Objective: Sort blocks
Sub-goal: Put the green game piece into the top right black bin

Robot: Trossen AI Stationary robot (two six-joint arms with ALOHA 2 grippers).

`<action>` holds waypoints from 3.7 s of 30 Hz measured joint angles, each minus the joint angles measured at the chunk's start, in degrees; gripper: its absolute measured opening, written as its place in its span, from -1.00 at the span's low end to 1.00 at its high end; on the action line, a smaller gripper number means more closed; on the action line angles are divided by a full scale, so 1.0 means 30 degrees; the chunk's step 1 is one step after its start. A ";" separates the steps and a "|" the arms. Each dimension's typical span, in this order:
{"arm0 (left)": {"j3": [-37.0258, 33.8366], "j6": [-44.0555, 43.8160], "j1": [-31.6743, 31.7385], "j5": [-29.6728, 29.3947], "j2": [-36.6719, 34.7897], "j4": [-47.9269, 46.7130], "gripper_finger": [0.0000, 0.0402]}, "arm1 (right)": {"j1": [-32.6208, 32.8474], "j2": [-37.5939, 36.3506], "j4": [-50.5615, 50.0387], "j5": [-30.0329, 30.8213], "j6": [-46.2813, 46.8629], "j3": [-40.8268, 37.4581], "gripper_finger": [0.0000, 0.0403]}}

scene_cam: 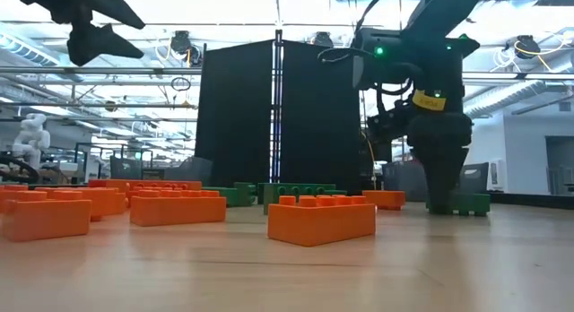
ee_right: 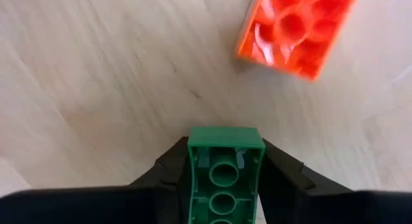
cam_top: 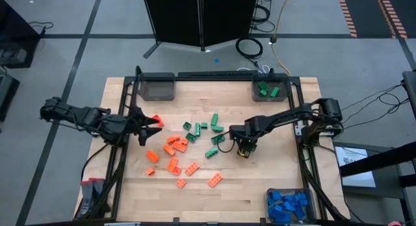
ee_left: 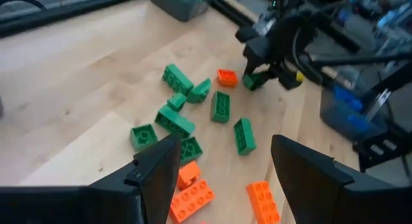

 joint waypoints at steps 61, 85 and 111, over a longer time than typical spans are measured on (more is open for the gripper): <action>0.0015 0.0458 0.2819 -0.0351 -0.1917 -0.0747 0.22 | -1.2384 -0.2715 0.2928 -0.5605 -0.1440 0.6441 -0.04; 0.0029 0.0341 0.2811 0.0297 -0.1917 -0.0757 0.22 | -0.4551 0.3551 0.4104 -0.2539 -0.6685 0.6420 0.23; 0.0029 -0.0171 0.2811 0.0093 -0.1917 -0.1420 0.22 | -0.4427 0.5329 -0.1760 -0.0052 -0.7272 1.0016 -0.65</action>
